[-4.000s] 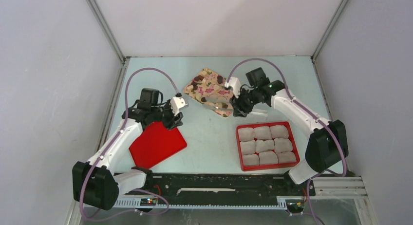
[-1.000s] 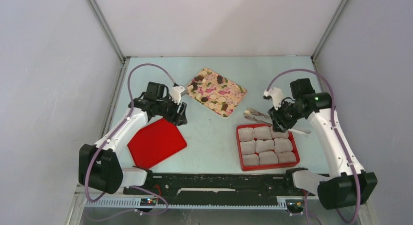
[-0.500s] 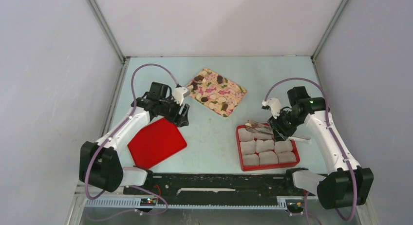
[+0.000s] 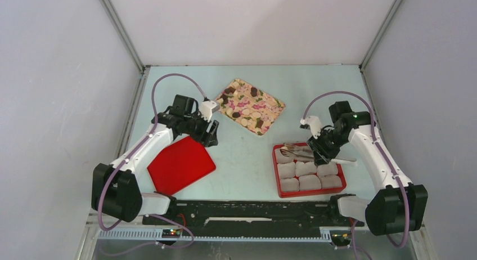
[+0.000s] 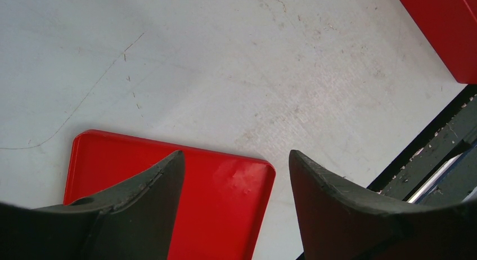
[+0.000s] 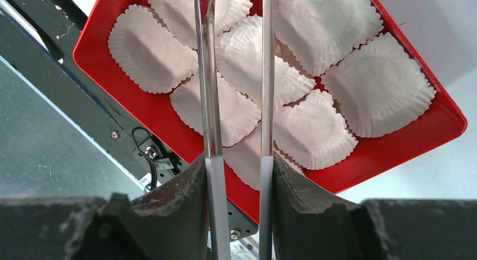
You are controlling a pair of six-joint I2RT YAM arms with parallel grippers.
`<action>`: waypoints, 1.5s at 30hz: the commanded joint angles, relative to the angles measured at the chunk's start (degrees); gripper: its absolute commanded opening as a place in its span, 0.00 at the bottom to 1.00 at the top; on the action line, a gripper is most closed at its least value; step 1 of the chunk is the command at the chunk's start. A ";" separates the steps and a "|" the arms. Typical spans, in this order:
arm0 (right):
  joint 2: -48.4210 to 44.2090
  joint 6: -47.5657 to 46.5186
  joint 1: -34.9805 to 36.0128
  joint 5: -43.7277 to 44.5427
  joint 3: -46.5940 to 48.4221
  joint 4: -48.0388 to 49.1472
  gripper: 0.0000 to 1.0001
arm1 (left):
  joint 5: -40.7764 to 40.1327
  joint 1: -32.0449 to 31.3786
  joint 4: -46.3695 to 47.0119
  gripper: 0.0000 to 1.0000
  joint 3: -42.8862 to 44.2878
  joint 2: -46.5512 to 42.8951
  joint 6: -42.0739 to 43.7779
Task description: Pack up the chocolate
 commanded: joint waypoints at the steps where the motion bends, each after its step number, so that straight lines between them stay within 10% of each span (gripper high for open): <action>1: 0.57 -1.50 0.22 -1.35 -0.03 -0.09 0.29 | 0.15 -0.58 0.09 0.72 3.12 -0.77 1.47; 45: 1.77 1.10 1.19 0.01 -0.45 3.30 0.43 | 0.60 -1.55 -0.54 0.75 2.07 -1.72 2.88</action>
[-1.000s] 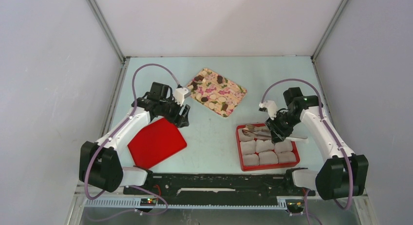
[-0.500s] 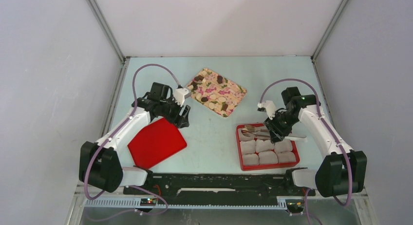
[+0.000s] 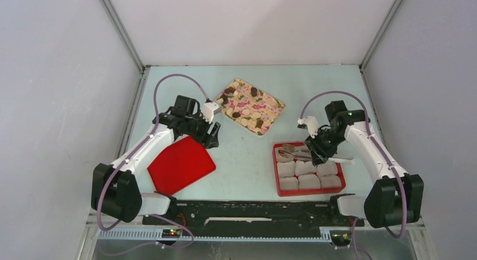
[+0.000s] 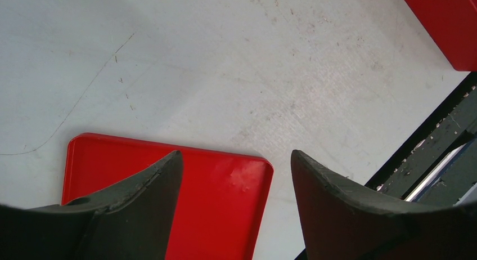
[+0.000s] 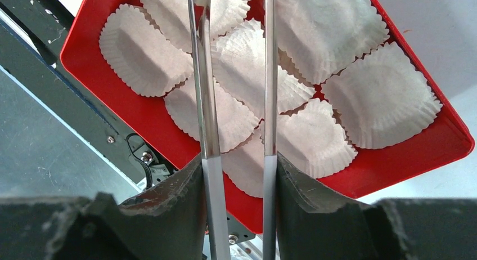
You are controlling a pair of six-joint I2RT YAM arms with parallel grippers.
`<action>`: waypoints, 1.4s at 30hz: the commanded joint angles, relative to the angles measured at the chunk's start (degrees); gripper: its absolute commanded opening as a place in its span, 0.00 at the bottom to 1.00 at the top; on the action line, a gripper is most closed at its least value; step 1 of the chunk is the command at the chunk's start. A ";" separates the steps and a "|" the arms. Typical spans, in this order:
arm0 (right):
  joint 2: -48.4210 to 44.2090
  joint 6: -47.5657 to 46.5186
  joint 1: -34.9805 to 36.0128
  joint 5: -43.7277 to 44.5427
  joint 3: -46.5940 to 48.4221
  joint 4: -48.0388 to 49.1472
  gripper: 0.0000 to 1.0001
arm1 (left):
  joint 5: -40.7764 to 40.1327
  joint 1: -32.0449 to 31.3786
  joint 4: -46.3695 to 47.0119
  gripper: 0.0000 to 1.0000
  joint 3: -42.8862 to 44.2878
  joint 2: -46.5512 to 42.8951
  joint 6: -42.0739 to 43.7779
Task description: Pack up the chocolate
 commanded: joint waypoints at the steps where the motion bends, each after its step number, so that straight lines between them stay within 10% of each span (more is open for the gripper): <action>1: -2.70 0.43 0.26 -0.42 0.69 0.41 0.43 | 0.52 -0.48 0.11 0.75 2.06 -1.69 1.41; 15: -1.98 7.79 7.99 2.53 14.18 6.23 0.41 | -7.41 -0.20 0.57 0.78 5.89 -6.24 4.32; 19: 6.95 8.54 12.44 4.91 22.05 7.58 0.40 | -7.11 0.57 -1.57 0.99 11.67 -8.39 5.32; 26: 21.76 9.74 14.37 6.63 34.14 9.38 0.45 | -14.24 8.85 13.33 1.00 7.87 -11.13 -27.33; 31: 32.64 9.17 14.39 7.37 44.13 6.08 0.47 | 13.40 15.11 25.50 1.00 -1.72 -13.81 -31.89; 42: 42.97 8.52 14.22 8.11 51.03 3.08 0.50 | 14.87 15.82 27.47 1.00 -6.13 -18.15 -29.72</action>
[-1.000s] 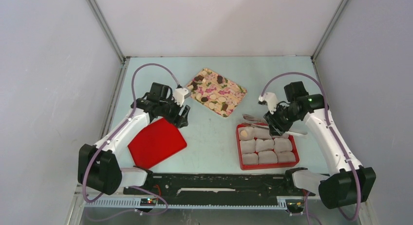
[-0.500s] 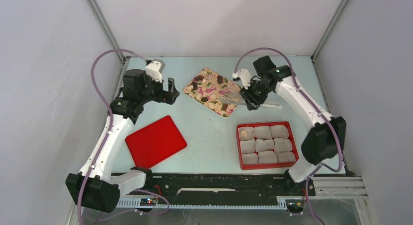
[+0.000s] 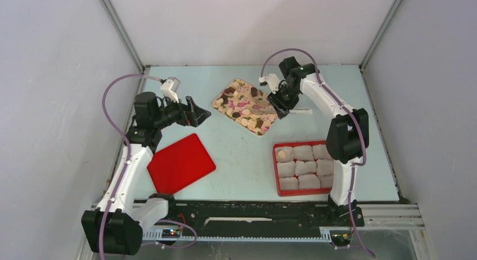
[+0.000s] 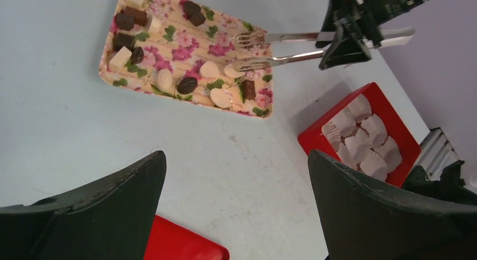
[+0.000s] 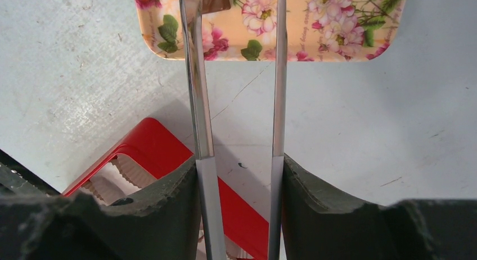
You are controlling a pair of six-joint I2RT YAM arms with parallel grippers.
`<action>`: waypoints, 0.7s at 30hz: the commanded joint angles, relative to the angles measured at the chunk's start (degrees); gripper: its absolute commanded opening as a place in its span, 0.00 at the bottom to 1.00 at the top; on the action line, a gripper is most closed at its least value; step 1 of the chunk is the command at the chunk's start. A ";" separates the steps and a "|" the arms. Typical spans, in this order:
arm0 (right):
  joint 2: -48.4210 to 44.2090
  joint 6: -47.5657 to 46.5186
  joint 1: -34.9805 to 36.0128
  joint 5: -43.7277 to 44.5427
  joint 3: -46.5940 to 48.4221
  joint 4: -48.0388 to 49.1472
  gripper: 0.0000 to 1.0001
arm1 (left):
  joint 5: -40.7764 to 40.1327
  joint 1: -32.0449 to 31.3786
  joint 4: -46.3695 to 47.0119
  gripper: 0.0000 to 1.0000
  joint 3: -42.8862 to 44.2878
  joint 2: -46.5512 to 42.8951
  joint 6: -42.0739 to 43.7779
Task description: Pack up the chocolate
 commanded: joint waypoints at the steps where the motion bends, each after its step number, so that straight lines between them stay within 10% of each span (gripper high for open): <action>1: 2.21 -0.82 -0.03 0.04 3.25 -2.19 0.50 | 3.50 0.44 4.19 1.00 -1.42 -1.77 -1.40; 10: 6.34 -0.63 -1.02 -0.97 3.78 -2.71 0.50 | 3.33 0.78 4.49 0.98 -1.94 -2.13 -1.28; 21: -5.05 -0.65 -1.78 -3.53 0.79 -6.00 0.26 | 3.60 0.89 4.54 0.96 -1.49 -1.96 -0.82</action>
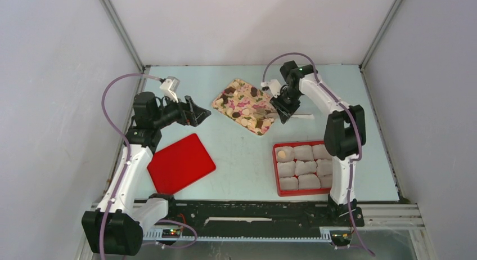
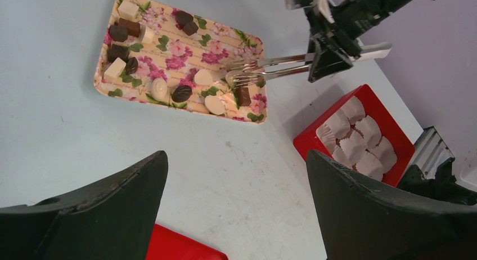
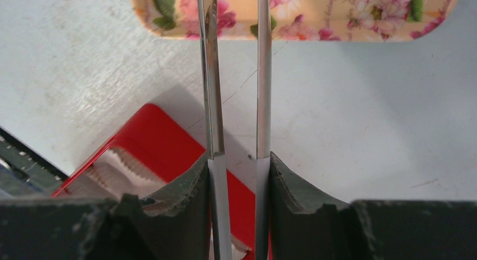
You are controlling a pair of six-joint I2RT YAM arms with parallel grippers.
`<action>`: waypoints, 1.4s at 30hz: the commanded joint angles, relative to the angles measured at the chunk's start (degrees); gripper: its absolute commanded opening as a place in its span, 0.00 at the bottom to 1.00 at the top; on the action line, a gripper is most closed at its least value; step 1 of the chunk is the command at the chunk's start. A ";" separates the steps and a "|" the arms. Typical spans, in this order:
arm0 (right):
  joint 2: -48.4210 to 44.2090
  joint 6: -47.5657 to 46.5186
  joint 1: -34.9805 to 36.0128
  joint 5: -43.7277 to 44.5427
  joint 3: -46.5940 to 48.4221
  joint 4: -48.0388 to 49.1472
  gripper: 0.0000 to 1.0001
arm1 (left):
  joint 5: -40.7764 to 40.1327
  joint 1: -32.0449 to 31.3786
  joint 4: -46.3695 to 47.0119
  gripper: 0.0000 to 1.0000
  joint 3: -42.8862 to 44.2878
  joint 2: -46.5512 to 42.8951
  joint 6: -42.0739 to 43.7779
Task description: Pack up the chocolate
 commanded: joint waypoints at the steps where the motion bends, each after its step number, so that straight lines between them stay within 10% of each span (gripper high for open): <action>1: -12.54 -0.08 -0.92 -3.26 -0.69 -2.95 0.25 | 1.47 0.46 2.01 0.95 -0.89 -0.97 -0.25; 20: -50.73 -6.31 -14.01 -1.17 -39.19 -9.19 0.25 | 7.88 0.44 -6.23 0.93 6.08 7.28 5.56; 42: -45.81 -9.72 -22.94 1.28 -44.10 -8.32 0.27 | 8.39 0.37 -7.00 0.93 5.21 5.60 7.40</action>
